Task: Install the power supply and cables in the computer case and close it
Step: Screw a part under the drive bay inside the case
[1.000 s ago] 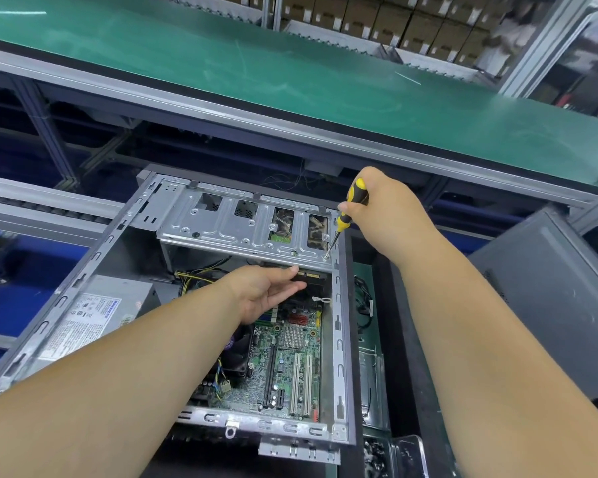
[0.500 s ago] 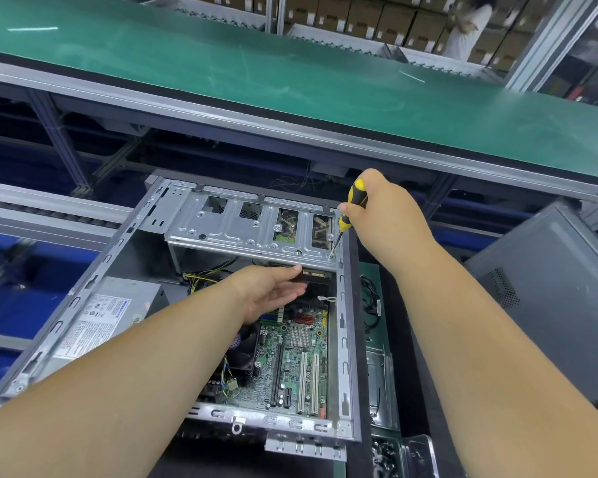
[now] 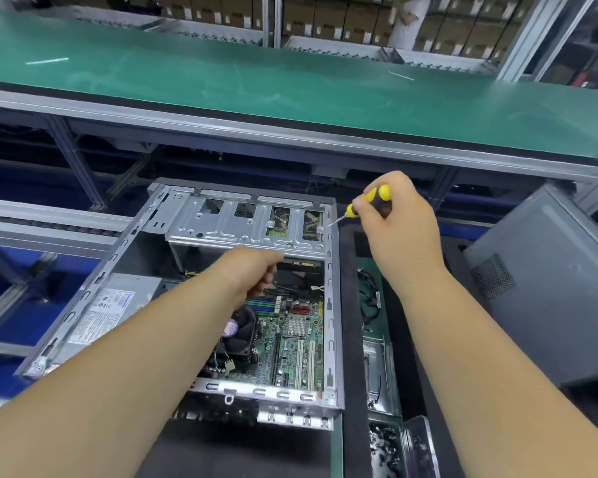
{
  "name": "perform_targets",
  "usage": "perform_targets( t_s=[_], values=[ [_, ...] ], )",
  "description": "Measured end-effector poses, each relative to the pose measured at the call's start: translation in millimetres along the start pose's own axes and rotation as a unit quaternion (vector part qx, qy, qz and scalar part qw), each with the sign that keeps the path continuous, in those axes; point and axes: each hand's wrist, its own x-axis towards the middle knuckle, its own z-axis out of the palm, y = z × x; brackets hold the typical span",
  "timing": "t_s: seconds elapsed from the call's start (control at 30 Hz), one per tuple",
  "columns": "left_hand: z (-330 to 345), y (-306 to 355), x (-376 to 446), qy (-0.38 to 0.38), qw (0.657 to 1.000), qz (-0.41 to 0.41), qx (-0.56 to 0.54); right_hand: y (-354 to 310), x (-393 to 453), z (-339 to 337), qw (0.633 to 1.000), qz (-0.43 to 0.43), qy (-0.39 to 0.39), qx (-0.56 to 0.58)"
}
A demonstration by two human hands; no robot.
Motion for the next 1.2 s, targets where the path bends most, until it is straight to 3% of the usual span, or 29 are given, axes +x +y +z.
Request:
perform_targets(
  t_s=[0.23, 0.43, 0.63, 0.77, 0.93, 1.2],
  values=[
    [37.6, 12.4, -36.7, 0.013, 0.964, 0.220, 0.149, 51.8, -32.8, -34.6, 0.991, 0.123, 0.022, 0.044],
    [80.4, 10.6, -50.1, -0.038, 0.918, 0.310, 0.246, 95.3, -64.0, -45.8, 0.981, 0.183, -0.056, 0.024],
    [115.2, 0.6, -50.9, -0.064, 0.837, 0.389, 0.378, 135.1, -85.6, -47.0, 0.977, 0.175, -0.118, -0.025],
    [131.5, -2.0, -48.7, -0.063, 0.804, 0.404, 0.432, 156.6, -99.2, -48.2, 0.969, 0.163, -0.179, -0.040],
    [140.4, -5.4, -45.5, -0.052, 0.761, 0.361, 0.536, 175.5, -115.6, -44.9, 0.954, 0.144, -0.255, -0.056],
    [148.0, -8.0, -45.0, -0.017, 0.722, 0.330, 0.609, 185.6, -132.0, -24.9, 0.928, 0.082, -0.349, -0.104]
  ],
)
